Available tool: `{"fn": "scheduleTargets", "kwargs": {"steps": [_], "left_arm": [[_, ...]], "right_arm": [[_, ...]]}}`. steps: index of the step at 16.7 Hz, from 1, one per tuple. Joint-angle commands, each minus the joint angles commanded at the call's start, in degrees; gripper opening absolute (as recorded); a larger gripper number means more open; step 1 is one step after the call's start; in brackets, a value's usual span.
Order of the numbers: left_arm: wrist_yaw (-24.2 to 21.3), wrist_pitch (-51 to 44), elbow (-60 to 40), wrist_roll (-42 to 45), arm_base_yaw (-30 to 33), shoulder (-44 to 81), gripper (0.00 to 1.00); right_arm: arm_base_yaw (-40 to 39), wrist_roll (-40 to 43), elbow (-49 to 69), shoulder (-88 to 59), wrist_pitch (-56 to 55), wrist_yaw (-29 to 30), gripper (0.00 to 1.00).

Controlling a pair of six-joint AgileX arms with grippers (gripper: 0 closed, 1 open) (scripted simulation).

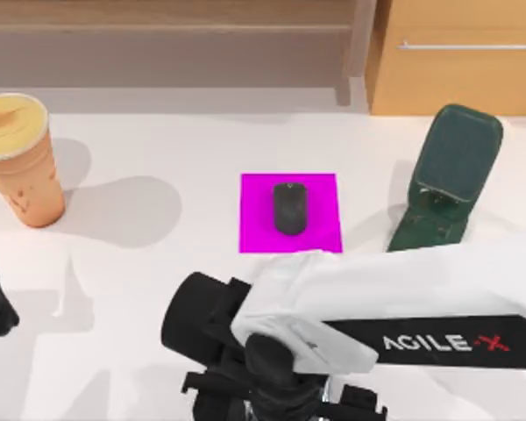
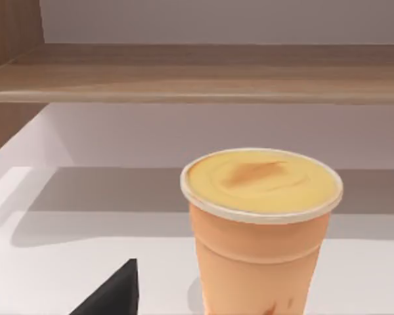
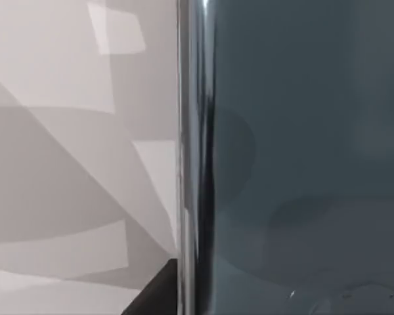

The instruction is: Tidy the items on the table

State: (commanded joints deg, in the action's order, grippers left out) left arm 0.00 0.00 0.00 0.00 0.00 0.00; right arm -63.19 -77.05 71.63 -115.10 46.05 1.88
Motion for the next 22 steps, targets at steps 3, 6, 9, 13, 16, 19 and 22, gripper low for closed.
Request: {"fn": "scheduleTargets", "kwargs": {"steps": [3,6,9,13,16,19,22], "left_arm": [[0.0,0.0,0.0,0.0,0.0,0.0,1.0],[0.0,0.0,0.0,0.0,0.0,0.0,1.0],[0.0,0.0,0.0,0.0,0.0,0.0,1.0],[0.0,0.0,0.0,0.0,0.0,0.0,1.0],[0.0,0.0,0.0,0.0,0.0,0.0,1.0],[0.0,0.0,0.0,0.0,0.0,0.0,1.0],[0.0,0.0,0.0,0.0,0.0,0.0,1.0]], "right_arm": [[-0.01,0.0,1.0,0.83,1.85,-0.01,0.0],[0.02,0.05,2.85,2.49,5.37,-0.02,0.0],[0.03,0.08,3.31,2.93,6.23,-0.02,0.0],[0.13,0.03,3.39,3.1,6.05,0.69,0.0],[1.2,0.48,3.62,4.6,5.86,5.97,0.0],[3.35,1.62,3.08,7.02,5.38,16.34,0.0],[5.91,3.05,2.38,9.84,4.86,28.65,0.0]]}}
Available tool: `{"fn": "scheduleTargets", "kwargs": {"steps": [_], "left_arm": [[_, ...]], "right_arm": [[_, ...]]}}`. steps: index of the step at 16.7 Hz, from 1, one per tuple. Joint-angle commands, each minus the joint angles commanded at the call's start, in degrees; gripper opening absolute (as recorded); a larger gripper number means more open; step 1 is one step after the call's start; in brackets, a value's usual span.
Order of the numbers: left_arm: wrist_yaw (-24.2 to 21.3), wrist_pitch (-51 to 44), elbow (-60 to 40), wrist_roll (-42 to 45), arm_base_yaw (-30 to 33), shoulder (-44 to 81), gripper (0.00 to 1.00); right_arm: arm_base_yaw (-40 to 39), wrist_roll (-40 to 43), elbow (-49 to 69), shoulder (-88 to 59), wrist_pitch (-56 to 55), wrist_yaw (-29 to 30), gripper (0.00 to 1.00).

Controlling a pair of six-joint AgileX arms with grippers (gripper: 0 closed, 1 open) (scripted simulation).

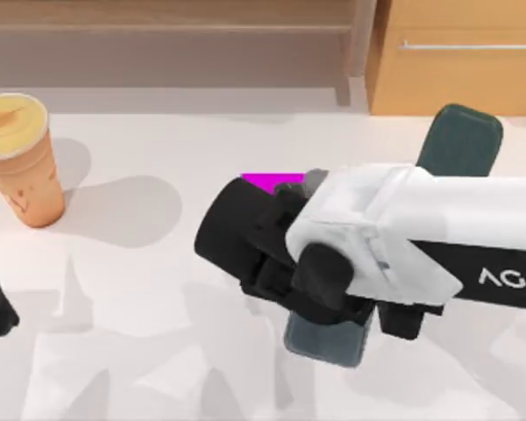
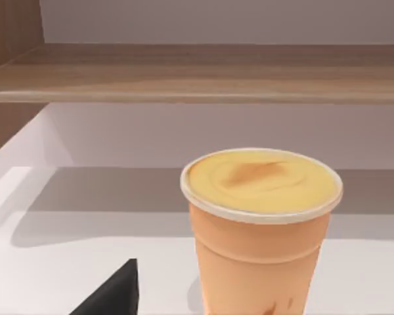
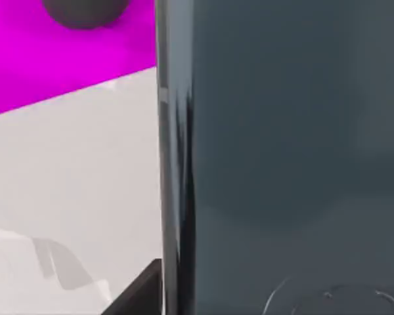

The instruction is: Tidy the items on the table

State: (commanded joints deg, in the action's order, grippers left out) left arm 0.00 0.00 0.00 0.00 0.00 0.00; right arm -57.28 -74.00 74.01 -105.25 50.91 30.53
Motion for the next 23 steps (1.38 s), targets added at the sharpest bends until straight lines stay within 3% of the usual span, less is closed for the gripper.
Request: {"fn": "scheduleTargets", "kwargs": {"steps": [5,9,15,20,23], "left_arm": [[0.0,0.0,0.0,0.0,0.0,0.0,1.0],[0.0,0.0,0.0,0.0,0.0,0.0,1.0],[0.0,0.0,0.0,0.0,0.0,0.0,1.0],[0.0,0.0,0.0,0.0,0.0,0.0,1.0],[0.0,0.0,0.0,0.0,0.0,0.0,1.0]], "right_arm": [[4.38,2.49,-1.02,5.28,-1.09,21.55,0.0],[6.84,4.02,-1.68,8.59,-1.89,30.46,0.0],[6.71,4.05,-1.61,8.95,-2.04,31.05,0.0],[1.2,4.09,-0.8,15.13,-5.5,25.73,0.0],[2.04,6.82,-2.29,15.43,-11.29,24.56,0.0]]}}
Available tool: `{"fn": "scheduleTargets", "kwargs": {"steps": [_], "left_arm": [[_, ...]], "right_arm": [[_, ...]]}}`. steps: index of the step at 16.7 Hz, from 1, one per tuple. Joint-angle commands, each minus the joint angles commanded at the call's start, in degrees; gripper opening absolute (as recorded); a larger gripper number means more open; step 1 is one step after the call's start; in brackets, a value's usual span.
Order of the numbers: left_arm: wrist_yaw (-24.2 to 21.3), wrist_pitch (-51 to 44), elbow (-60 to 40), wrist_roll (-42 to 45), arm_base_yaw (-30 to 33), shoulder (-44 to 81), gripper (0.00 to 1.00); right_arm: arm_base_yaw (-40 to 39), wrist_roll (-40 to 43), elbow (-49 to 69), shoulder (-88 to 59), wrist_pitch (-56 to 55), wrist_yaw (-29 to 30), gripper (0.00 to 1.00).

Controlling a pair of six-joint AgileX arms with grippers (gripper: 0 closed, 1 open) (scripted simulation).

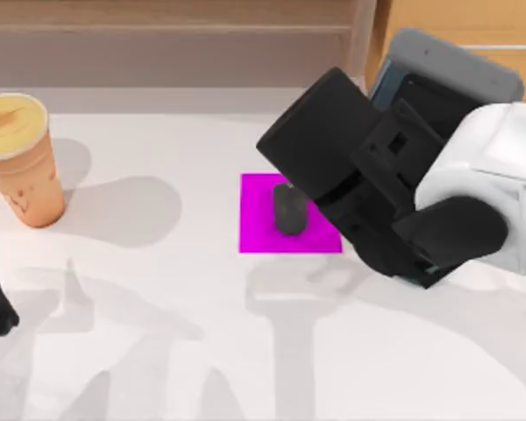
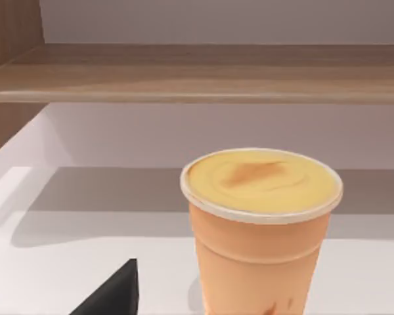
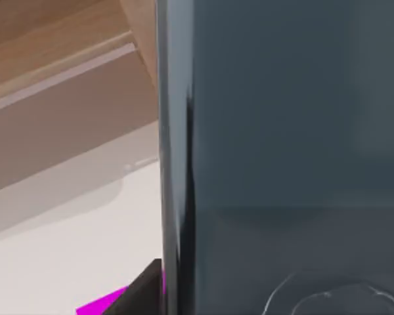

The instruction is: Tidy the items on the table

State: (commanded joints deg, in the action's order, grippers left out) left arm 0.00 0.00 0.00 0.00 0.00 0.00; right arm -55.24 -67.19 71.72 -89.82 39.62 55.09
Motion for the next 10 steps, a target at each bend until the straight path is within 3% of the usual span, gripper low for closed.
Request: {"fn": "scheduleTargets", "kwargs": {"steps": [6,10], "left_arm": [[0.0,0.0,0.0,0.0,0.0,0.0,1.0],[0.0,0.0,0.0,0.0,0.0,0.0,1.0]], "right_arm": [[11.14,9.66,-4.98,-6.03,-8.13,3.35,0.0],[12.62,11.02,-5.14,-7.22,-9.03,3.76,0.0]]}}
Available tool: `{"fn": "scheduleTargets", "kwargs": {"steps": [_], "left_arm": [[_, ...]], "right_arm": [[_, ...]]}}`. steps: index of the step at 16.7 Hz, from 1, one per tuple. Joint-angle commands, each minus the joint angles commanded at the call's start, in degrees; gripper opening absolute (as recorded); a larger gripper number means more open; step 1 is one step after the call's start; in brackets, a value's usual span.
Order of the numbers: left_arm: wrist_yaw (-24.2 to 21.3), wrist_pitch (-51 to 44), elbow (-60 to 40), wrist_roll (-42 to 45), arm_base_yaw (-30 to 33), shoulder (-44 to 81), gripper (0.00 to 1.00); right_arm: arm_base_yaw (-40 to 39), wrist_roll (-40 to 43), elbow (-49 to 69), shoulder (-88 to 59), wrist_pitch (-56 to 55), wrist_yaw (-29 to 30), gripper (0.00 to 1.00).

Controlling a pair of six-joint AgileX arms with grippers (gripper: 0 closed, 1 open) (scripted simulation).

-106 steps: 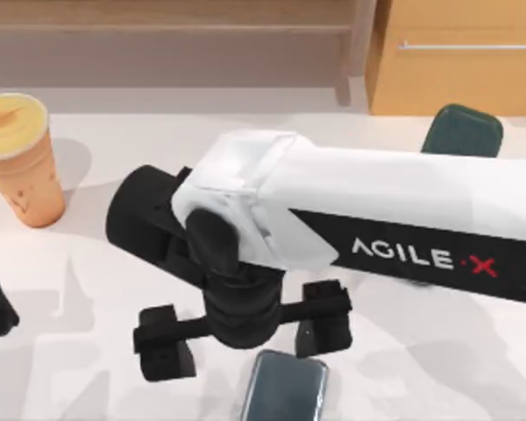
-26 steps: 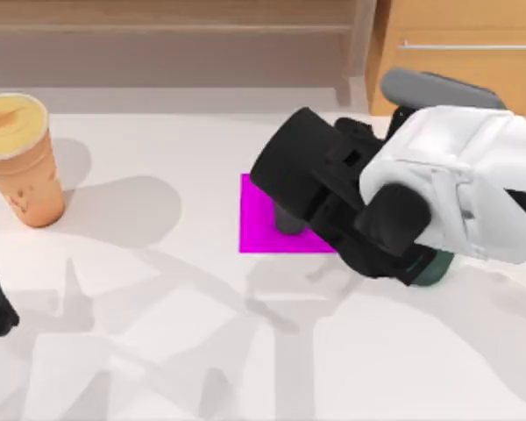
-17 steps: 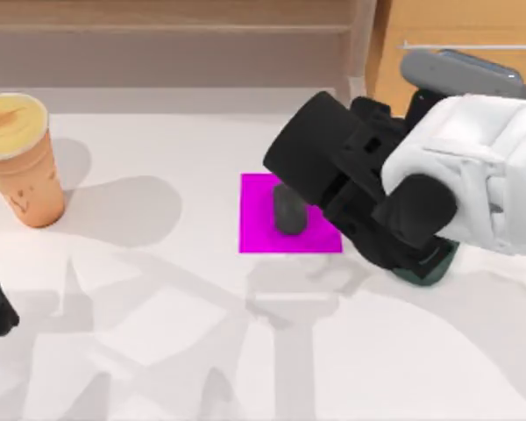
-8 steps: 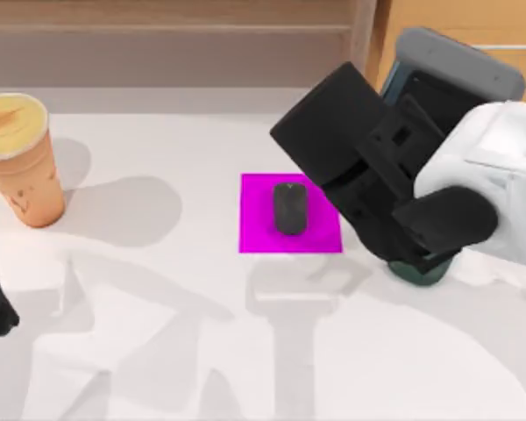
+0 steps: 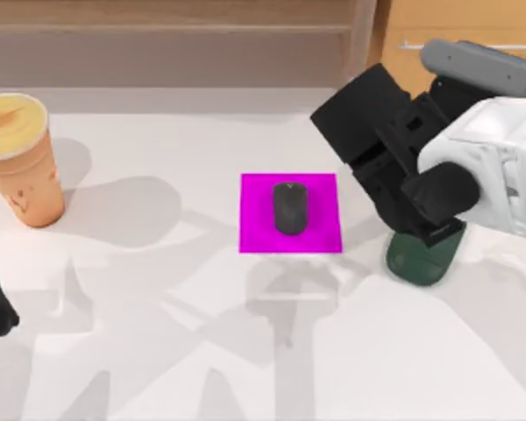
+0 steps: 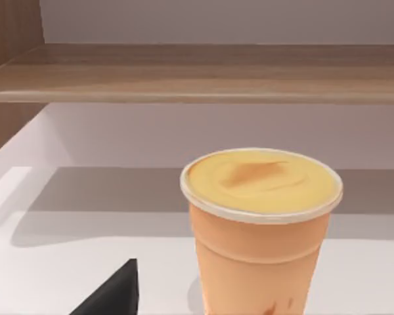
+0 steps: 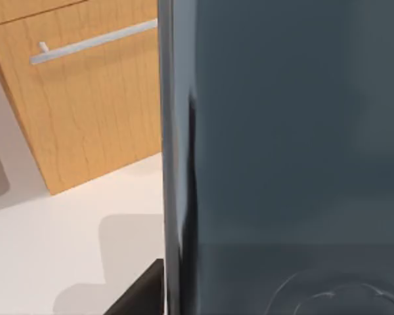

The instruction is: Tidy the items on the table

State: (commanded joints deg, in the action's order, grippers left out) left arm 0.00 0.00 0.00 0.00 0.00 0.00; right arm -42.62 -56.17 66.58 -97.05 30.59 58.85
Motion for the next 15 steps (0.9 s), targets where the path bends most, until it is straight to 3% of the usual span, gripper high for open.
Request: {"fn": "scheduleTargets", "kwargs": {"steps": [2,15], "left_arm": [[0.0,0.0,0.0,0.0,0.0,0.0,1.0],[0.0,0.0,0.0,0.0,0.0,0.0,1.0]], "right_arm": [[0.0,0.0,0.0,0.0,0.0,0.0,0.0],[0.0,0.0,0.0,0.0,0.0,0.0,0.98]]}}
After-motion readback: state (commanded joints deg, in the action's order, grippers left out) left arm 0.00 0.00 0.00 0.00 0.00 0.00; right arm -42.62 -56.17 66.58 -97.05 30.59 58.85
